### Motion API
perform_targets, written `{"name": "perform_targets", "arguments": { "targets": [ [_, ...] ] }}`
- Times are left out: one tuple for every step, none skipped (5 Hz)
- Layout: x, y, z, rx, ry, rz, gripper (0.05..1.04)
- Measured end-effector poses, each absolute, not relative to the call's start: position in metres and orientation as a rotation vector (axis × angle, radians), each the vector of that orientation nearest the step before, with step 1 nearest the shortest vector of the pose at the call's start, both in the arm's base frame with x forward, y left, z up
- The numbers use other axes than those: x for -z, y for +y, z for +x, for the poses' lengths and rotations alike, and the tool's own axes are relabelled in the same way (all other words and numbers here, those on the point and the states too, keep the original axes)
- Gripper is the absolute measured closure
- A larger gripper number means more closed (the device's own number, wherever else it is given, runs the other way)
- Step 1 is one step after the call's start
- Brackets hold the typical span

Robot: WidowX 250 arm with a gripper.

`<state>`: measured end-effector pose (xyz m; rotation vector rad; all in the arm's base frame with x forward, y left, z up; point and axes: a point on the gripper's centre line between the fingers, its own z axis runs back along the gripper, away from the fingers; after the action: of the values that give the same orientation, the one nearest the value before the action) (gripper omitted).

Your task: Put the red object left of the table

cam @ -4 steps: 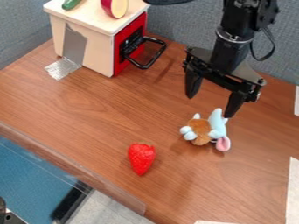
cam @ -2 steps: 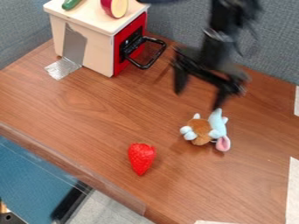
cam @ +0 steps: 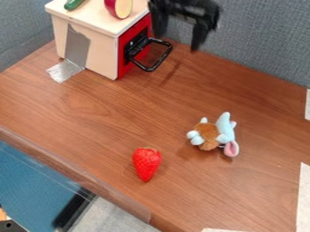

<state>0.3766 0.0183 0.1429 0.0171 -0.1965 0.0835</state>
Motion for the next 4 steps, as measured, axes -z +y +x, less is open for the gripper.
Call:
{"name": "perform_targets", "arguments": {
  "targets": [
    [-0.160,0.052,0.395,-0.101,-0.206,-0.011,0.084],
    [-0.174,0.087,0.409,-0.145,-0.226,-0.032,0.083],
    [-0.174,0.111,0.416,-0.146,-0.214,-0.028,0.084],
    [-0.176,0.126,0.414,-0.128,-0.214,-0.002,0.083]
  ]
}}
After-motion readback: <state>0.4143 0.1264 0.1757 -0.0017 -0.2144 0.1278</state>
